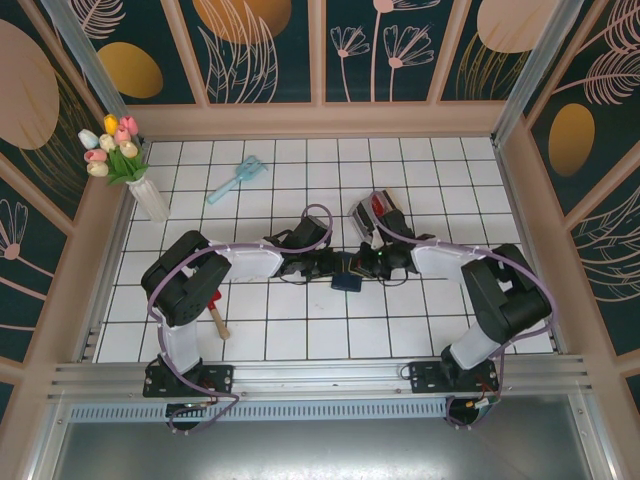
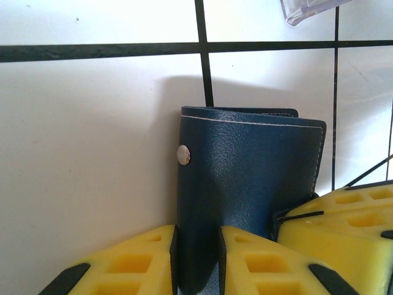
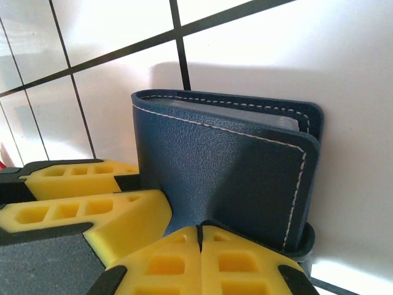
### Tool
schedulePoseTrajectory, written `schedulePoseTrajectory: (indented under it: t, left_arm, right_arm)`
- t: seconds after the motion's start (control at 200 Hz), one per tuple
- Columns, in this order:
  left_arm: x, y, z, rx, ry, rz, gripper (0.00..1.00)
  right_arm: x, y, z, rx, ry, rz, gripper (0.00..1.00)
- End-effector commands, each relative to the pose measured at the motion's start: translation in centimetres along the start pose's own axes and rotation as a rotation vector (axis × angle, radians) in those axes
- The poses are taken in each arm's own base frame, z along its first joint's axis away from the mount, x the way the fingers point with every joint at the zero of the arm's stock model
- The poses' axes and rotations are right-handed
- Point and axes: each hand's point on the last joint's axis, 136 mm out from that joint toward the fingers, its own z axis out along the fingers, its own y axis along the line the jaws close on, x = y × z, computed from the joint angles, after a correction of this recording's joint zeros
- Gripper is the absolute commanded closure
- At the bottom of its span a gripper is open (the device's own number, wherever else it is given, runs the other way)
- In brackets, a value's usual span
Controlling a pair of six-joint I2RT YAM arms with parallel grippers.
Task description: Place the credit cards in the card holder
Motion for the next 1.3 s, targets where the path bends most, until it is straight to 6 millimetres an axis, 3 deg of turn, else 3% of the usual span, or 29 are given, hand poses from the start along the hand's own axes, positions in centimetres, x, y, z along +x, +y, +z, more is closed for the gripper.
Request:
schedulePoseTrajectory:
  t: [0.0, 0.115, 0.2, 0.245, 0.29, 0.385, 0.445, 0.54, 0.616, 0.646, 0.691, 0.761, 0.861, 0.966, 1.091, 1.196, 1.296]
  left_arm:
    - [0.5, 0.9, -0.1, -0.038, 0.012, -0.010, 0.75]
    - [-0.1, -0.5, -1.6, -0.001, -0.025, 0.002, 0.71]
    - [-1.6, -1.9, -3.6, 0.022, -0.104, 0.029, 0.65]
    - [-1.6, -1.3, -4.3, -0.001, -0.132, 0.034, 0.62]
    - [-2.6, -1.7, -6.1, -0.010, -0.200, 0.045, 0.57]
    - [-4.6, -1.4, -9.2, -0.061, -0.346, 0.063, 0.49]
    - [-6.0, 0.3, -11.6, -0.153, -0.465, 0.060, 0.43]
    - [-8.1, 4.4, -16.0, -0.325, -0.667, 0.031, 0.35]
    - [-9.7, 7.9, -20.1, -0.468, -0.827, 0.013, 0.22]
    - [-10.2, 9.6, -22.0, -0.538, -0.892, -0.010, 0.11]
    - [-10.7, 11.8, -24.5, -0.646, -0.977, -0.024, 0.03]
    - [-10.7, 14.2, -27.9, -0.815, -1.090, -0.019, 0.01]
    - [-10.2, 17.2, -31.2, -1.006, -1.163, -0.014, 0.01]
    - [-10.0, 20.1, -32.3, -1.034, -1.193, -0.012, 0.01]
    - [-10.6, 20.1, -33.6, -1.007, -1.285, 0.086, 0.02]
    - [-10.9, 22.0, -32.9, -0.993, -1.276, 0.125, 0.02]
    - [-11.4, 22.7, -32.0, -0.958, -1.284, 0.192, 0.02]
  right_arm:
    - [0.5, -3.3, -0.1, 0.193, 0.024, 0.004, 0.95]
    - [-3.4, 1.7, -3.2, 0.109, -0.110, -0.095, 0.64]
    - [-6.1, 3.2, -6.5, 0.120, -0.262, -0.131, 0.55]
    - [-7.4, 3.6, -8.6, 0.137, -0.354, -0.156, 0.51]
    - [-9.0, 2.9, -11.6, 0.218, -0.488, -0.151, 0.48]
    - [-12.0, -1.0, -18.9, 0.452, -0.806, -0.094, 0.36]
    - [-13.3, -3.5, -22.9, 0.580, -0.973, -0.069, 0.32]
    - [-14.7, -7.6, -26.0, 0.775, -1.136, -0.113, 0.31]
    - [-15.2, -10.4, -25.4, 0.834, -1.161, -0.177, 0.30]
    - [-15.4, -11.3, -25.0, 0.832, -1.158, -0.183, 0.28]
    - [-15.7, -12.7, -24.1, 0.808, -1.146, -0.180, 0.28]
    - [-15.9, -13.8, -23.5, 0.766, -1.160, -0.164, 0.27]
    - [-15.7, -13.2, -22.3, 0.613, -1.216, -0.260, 0.27]
    - [-15.0, -12.5, -21.8, 0.534, -1.285, -0.385, 0.27]
    - [-14.9, -11.5, -21.5, 0.471, -1.314, -0.467, 0.27]
    - [-15.1, -11.7, -20.5, 0.438, -1.316, -0.491, 0.27]
    - [-15.3, -13.3, -20.5, 0.456, -1.317, -0.421, 0.27]
